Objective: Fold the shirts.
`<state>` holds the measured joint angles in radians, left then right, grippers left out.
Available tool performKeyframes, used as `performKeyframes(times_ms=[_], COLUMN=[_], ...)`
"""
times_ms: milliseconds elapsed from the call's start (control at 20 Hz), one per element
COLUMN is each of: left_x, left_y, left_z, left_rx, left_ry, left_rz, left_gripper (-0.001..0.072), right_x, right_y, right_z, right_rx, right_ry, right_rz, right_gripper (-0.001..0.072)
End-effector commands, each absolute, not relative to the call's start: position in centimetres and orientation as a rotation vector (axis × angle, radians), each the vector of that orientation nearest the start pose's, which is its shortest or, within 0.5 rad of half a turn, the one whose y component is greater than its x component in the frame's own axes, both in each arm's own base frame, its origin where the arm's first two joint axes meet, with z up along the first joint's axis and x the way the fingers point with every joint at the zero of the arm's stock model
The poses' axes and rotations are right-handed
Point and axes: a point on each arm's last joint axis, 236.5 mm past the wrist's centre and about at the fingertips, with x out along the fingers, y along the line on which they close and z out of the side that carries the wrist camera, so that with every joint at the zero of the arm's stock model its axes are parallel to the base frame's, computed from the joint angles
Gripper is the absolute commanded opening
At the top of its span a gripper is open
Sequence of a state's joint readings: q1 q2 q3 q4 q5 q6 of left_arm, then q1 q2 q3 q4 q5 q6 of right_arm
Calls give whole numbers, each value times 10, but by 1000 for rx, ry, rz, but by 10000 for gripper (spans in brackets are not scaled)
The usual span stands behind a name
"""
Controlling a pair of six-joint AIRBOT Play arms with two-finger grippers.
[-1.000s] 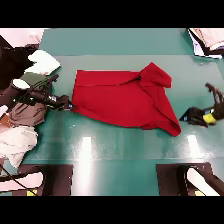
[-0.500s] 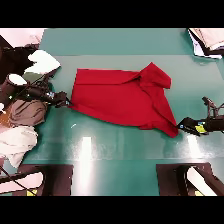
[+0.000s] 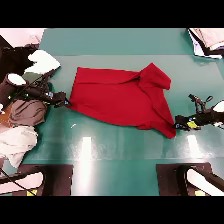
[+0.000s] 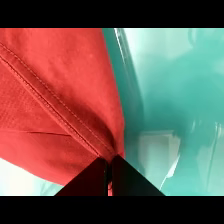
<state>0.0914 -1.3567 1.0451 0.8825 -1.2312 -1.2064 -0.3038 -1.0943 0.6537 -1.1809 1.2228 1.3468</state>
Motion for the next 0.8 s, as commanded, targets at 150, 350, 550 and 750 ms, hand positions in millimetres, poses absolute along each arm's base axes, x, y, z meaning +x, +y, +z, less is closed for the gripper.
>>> performKeyframes(times_ms=[150, 350, 550, 750], left_x=[405, 428, 375, 290], left_y=[-93, -88, -95, -103], left_z=[77, 262, 434, 528], left_rx=[-371, -231, -82, -22], left_ry=[1100, 694, 304, 18], left_rz=[-481, -493, -510, -494], left_gripper=[20, 21, 21, 21], right_x=[268, 336, 332, 263], right_y=[10, 10, 21, 39], right_z=[-18, 155, 368, 513], right_rx=[407, 365, 266, 122], right_ry=[1366, 849, 287, -67], right_rz=[134, 157, 202, 213], right_gripper=[13, 14, 13, 12])
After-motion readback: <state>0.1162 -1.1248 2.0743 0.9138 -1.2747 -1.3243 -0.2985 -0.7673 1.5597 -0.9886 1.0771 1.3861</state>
